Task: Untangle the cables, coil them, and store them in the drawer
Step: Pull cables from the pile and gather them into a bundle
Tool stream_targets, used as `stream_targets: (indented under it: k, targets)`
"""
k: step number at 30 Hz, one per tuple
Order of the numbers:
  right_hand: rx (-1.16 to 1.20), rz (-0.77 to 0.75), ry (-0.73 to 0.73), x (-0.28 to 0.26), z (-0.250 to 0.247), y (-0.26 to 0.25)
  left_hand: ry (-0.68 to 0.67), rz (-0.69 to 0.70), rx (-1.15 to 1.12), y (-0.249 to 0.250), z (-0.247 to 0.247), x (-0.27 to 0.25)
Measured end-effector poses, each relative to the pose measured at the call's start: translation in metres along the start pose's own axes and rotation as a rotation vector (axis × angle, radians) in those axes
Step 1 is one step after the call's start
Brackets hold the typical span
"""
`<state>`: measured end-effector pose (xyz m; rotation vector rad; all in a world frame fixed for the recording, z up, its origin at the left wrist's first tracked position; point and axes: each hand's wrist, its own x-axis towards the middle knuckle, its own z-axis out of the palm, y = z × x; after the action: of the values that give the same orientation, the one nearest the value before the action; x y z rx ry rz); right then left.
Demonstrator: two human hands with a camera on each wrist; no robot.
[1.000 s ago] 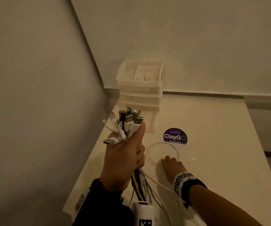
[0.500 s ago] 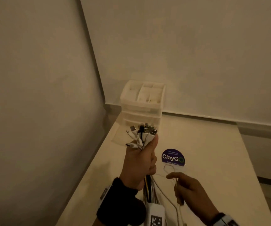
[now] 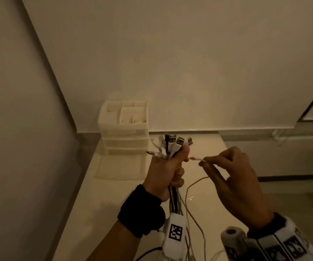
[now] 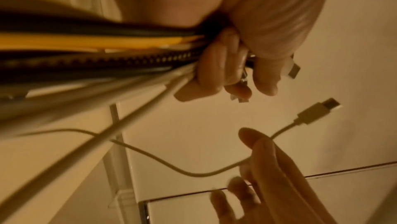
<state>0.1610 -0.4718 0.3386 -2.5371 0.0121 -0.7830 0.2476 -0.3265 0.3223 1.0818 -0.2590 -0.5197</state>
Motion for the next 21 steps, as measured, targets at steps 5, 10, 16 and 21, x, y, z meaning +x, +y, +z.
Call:
stream_targets:
  k: [5,10,16,21]
  targets:
    - [0.42,0.218,-0.112,0.005,0.003,-0.025,-0.093,0.039,-0.057,-0.007,0.003,-0.003]
    - [0.369,0.197,-0.112,-0.006,0.014,-0.037,0.007,0.077,0.103,-0.005,0.012,-0.008]
    - [0.303,0.163,-0.145,-0.024,0.012,-0.043,0.186,0.094,0.13,-0.012,0.021,-0.015]
    - [0.479,0.299,-0.222,-0.041,0.012,-0.028,0.243,0.132,0.115,-0.011,0.018,-0.016]
